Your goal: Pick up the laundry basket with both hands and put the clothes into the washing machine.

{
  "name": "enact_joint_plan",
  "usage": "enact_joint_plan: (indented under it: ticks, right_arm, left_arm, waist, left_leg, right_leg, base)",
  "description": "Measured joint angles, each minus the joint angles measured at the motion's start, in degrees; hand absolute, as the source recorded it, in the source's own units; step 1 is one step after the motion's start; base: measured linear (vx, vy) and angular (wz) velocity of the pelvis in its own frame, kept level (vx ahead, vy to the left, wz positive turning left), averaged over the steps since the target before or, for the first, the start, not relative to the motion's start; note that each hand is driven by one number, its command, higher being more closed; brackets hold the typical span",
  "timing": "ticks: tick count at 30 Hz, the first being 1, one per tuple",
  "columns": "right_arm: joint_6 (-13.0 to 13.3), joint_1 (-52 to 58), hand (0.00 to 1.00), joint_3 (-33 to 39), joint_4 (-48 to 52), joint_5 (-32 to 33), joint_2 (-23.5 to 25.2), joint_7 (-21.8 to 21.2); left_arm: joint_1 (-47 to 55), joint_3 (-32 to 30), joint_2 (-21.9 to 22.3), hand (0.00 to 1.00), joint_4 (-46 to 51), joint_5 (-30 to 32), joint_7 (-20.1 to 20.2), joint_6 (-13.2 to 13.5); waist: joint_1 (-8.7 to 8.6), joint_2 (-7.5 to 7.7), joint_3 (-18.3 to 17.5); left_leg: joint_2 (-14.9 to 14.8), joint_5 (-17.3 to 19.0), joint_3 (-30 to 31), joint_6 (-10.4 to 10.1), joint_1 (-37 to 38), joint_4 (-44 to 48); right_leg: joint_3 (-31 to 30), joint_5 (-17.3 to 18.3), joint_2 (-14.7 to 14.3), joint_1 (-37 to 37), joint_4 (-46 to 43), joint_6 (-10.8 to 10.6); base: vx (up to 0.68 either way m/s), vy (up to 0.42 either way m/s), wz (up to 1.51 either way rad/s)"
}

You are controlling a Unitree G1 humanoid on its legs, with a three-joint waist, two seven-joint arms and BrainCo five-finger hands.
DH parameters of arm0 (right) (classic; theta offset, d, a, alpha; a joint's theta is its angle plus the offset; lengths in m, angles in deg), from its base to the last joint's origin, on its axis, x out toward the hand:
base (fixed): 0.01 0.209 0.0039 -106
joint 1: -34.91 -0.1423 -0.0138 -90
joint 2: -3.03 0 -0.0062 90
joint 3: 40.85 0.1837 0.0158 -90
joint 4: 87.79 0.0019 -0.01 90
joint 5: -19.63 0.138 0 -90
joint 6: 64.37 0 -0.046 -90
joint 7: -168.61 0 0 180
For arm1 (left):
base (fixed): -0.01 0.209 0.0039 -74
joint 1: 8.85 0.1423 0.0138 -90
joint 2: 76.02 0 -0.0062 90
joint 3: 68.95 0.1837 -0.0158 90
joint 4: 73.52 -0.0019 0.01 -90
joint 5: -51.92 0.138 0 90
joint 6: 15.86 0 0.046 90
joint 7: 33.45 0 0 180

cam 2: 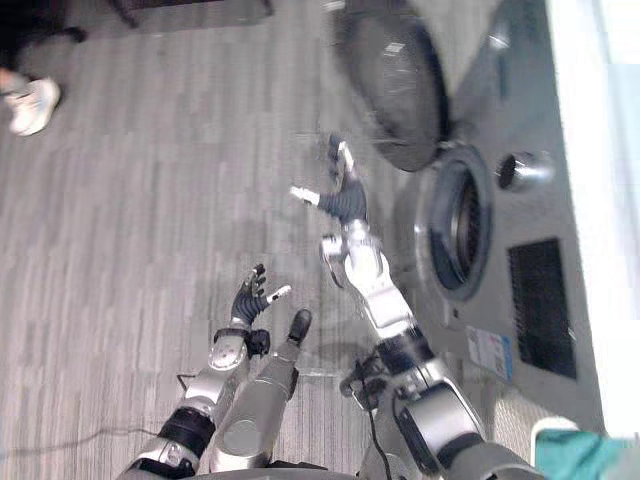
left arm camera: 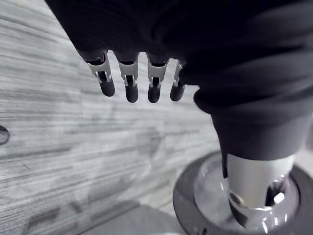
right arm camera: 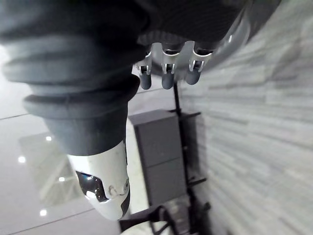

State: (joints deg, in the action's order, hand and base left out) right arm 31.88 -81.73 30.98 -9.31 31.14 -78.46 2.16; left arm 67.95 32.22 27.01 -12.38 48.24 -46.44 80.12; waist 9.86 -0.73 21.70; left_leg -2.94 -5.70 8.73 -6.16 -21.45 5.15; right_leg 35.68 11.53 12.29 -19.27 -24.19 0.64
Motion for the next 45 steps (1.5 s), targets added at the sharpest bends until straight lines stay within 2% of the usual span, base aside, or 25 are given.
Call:
enact_joint_plan:
  ticks: [3, 5, 6, 8, 9, 11, 12, 13, 14, 17, 21, 26, 30, 32, 35, 38, 41, 42, 44, 45]
  right_arm:
    - [0.14, 9.03, 0.00, 0.44, 1.17, -1.45, -1.00, -2.62]
    - [0.12, 16.22, 0.00, 3.15, 0.93, -2.78, 0.08, -4.01]
    - [0.12, 16.54, 0.00, 3.31, 0.90, -2.93, 0.18, -4.03]
    - [0.11, 21.55, 0.00, 9.09, 0.05, -4.36, 1.62, -4.71]
    - [0.11, 21.75, 0.00, 9.99, -0.46, -4.40, 1.65, -4.73]
    - [0.12, 22.75, 0.00, 13.77, -1.67, -4.42, 1.27, -4.34]
    - [0.23, 23.08, 0.00, 14.32, -1.63, -4.39, 1.22, -4.03]
    - [0.45, 23.61, 0.00, 15.07, -1.63, -4.35, 0.55, -3.65]
    - [1.10, 23.79, 0.00, 15.19, -1.52, -4.28, 0.14, -3.66]
    - [3.02, 24.96, 0.00, 15.15, 1.93, -4.09, 0.31, -3.64]
    - [4.61, 26.40, 0.00, 15.33, 7.93, -3.71, 0.31, -3.66]
    - [4.93, 29.39, 0.00, 17.14, 11.94, -3.64, 0.37, -3.50]
    - [4.39, 30.18, 0.00, 17.89, 12.02, -3.67, 0.94, -2.05]
    - [4.06, 30.01, 0.00, 17.63, 11.09, -4.08, 1.10, -1.66]
    - [3.38, 29.40, 0.00, 17.70, 9.95, -6.88, 1.01, -1.47]
    - [2.13, 29.68, 0.00, 18.55, 8.88, -10.94, 0.85, -2.04]
    - [1.50, 30.91, 0.00, 18.98, 7.56, -13.86, 0.94, -2.92]
    - [1.34, 30.93, 0.00, 18.97, 7.55, -14.57, 1.02, -3.25]
    - [0.93, 31.02, 0.00, 18.86, 7.27, -16.42, 1.13, -3.71]
    - [0.70, 31.04, 0.00, 18.90, 7.26, -17.10, 1.17, -3.70]
  left_arm:
    - [-6.50, -0.54, -2.50, 0.00, -5.11, 0.00, -1.41, -0.03]
    - [-13.12, -2.41, -5.56, 0.00, -10.22, -0.16, -2.51, -0.34]
    - [-13.42, -2.64, -5.76, 0.00, -10.41, -0.17, -2.56, -0.40]
    - [-21.04, -5.67, -11.98, 0.00, -16.01, -0.94, -4.23, -0.71]
    - [-22.45, -6.30, -13.55, 0.00, -17.10, -1.01, -4.56, -0.73]
    - [-29.25, -8.58, -20.33, 0.00, -22.25, -2.88, -6.48, -1.09]
    - [-30.29, -9.63, -21.45, 0.00, -23.26, -2.99, -7.04, -1.29]
    - [-30.72, -8.42, -22.97, 0.00, -24.58, -2.94, -5.84, -1.64]
    - [-30.72, -9.46, -22.49, 0.00, -25.75, -2.97, -6.36, -1.72]
    - [-32.16, -11.87, -23.31, 0.00, -25.87, -2.94, -7.32, -1.93]
    - [-33.68, -14.41, -23.56, 0.00, -24.85, -2.91, -8.37, -2.00]
    - [-34.07, -16.41, -22.50, 0.00, -21.48, -2.83, -9.12, -2.14]
    - [-28.42, -15.42, -18.73, 0.00, -11.89, -2.79, -9.48, -1.57]
    - [-20.90, -13.91, -14.92, 0.00, -6.62, -2.77, -9.24, -0.48]
    - [-10.47, -12.68, -9.76, 0.00, -4.65, -2.80, -6.81, -0.09]
    - [0.62, -10.67, -6.10, 0.00, -4.81, -2.75, -3.50, -0.70]
    - [8.40, -11.00, -5.03, 0.00, -7.61, -0.94, -1.50, -1.17]
    - [9.25, -11.56, -5.11, 0.00, -8.59, -0.25, -1.08, -1.32]
    - [11.91, -13.69, -5.18, 0.00, -12.02, 1.09, -0.60, -1.76]
    - [12.54, -14.66, -5.27, 0.00, -13.05, 1.76, -0.43, -1.97]
  waist:
    - [-2.66, 0.92, 0.45]
    - [-4.52, 2.59, 1.37]
    - [-4.58, 2.71, 1.45]
    - [-6.92, 4.49, 2.35]
    - [-7.43, 4.93, 2.58]
    - [-9.50, 6.22, 3.18]
    - [-9.62, 6.48, 3.29]
    - [-10.06, 6.99, 3.56]
    - [-10.99, 7.32, 3.77]
    - [-11.72, 8.16, 4.22]
    - [-10.98, 8.13, 5.32]
    - [-9.42, 7.94, 5.46]
    - [-8.93, 6.70, 6.54]
    - [-8.86, 6.10, 6.86]
    - [-8.90, 5.39, 6.44]
    - [-9.05, 3.94, 3.97]
    - [-9.06, 2.28, 0.50]
    - [-9.08, 2.24, 0.23]
    - [-9.16, 2.06, -2.01]
    - [-9.36, 2.06, -2.61]
  left_leg:
    - [-1.68, -0.03, -3.45, 0.05, 0.04, -1.38]
    - [-2.87, -0.02, -6.98, 0.06, -0.02, -1.45]
    - [-2.92, -0.02, -7.20, 0.06, -0.03, -1.45]
    - [-3.69, 0.27, -10.21, 0.36, -0.93, -1.50]
    - [-3.94, 0.32, -10.80, 0.43, -1.20, -1.48]
    - [-4.68, 0.33, -12.76, 0.45, -3.68, -1.24]
    - [-4.86, 0.36, -13.33, 0.48, -4.12, -1.20]
    - [-4.99, 0.43, -13.90, 0.62, -4.85, -1.17]
    - [-5.07, 0.41, -14.02, 0.66, -5.74, -0.99]
    - [-5.22, 0.24, -14.03, 0.50, -8.36, -0.34]
    - [-5.23, 0.19, -13.95, 0.54, -8.85, -0.21]
    - [-5.01, 0.06, -13.52, 0.71, -8.93, -0.24]
    - [-4.57, 0.06, -12.94, 0.72, -6.71, -0.25]
    - [-3.94, 0.57, -13.37, 1.35, -3.75, -0.26]
    - [-3.87, 2.86, -14.70, 1.93, -0.22, 0.18]
    - [-3.89, 5.39, -16.99, 2.25, 1.92, 1.59]
    - [-4.04, 6.72, -21.25, 2.76, 5.33, 2.16]
    - [-4.22, 7.49, -22.78, 2.77, 6.16, 2.88]
    - [-6.23, 11.68, -29.01, 3.18, 6.99, 7.77]
    - [-7.36, 13.12, -32.01, 3.55, 7.63, 9.63]
  right_leg:
    - [-4.36, -3.16, -2.47, -2.25, 3.00, 0.60]
    - [-8.30, -5.69, -4.27, -4.24, 4.88, 1.30]
    - [-8.45, -5.82, -4.34, -4.34, 5.03, 1.33]
    - [-12.21, -8.41, -6.32, -6.79, 7.67, 1.89]
    - [-12.77, -8.82, -6.71, -7.21, 8.22, 1.66]
    - [-14.54, -11.89, -8.18, -9.43, 11.70, 1.50]
    - [-14.77, -12.59, -8.48, -9.75, 12.61, 1.49]
    - [-15.48, -14.21, -9.08, -10.10, 14.44, 1.57]
    - [-15.70, -15.74, -9.51, -10.29, 16.41, 1.59]
    - [-15.99, -17.44, -10.03, -12.05, 18.13, 1.94]
    - [-15.79, -17.99, -10.13, -12.16, 18.79, 2.60]
    - [-15.37, -18.41, -9.90, -11.62, 19.37, 2.98]
    - [-15.09, -17.96, -9.28, -9.14, 19.39, 2.36]
    - [-16.02, -17.64, -8.98, -6.73, 19.35, 1.90]
    - [-17.77, -16.69, -9.14, -4.03, 19.20, 0.91]
    - [-20.26, -16.44, -9.21, -2.60, 19.15, 0.41]
    - [-24.58, -17.47, -10.06, -1.02, 19.77, -0.05]
    - [-25.99, -17.92, -10.27, -0.50, 20.18, -0.18]
    - [-30.48, -20.02, -11.52, 0.22, 22.57, -0.81]
    - [-30.17, -18.49, -11.56, 0.72, 24.00, -0.66]
  base:
    - [-0.11, 0.020, -0.90]
    - [-0.14, 0.005, -0.83]
    - [-0.16, -0.008, -0.84]
    - [-0.18, 0.008, -0.85]
    - [-0.23, 0.006, -0.76]
    - [-0.21, -0.004, -0.63]
    - [-0.11, 0.006, -0.57]
    - [-0.06, 0.015, -0.41]
    - [-0.04, 0.012, -0.32]
    - [-0.03, 0.016, -0.11]
    - [0.03, 0.009, 0.01]
    - [0.11, 0.033, 0.06]
    - [0.10, 0.046, 0.09]
    - [0.07, 0.072, -0.15]
    - [0.03, 0.070, -0.27]
    - [0.03, 0.058, -0.35]
    - [0.08, 0.042, -0.63]
    - [0.08, 0.034, -1.18]
    - [0.04, 0.034, -1.45]
    - [0.01, 0.019, -1.48]
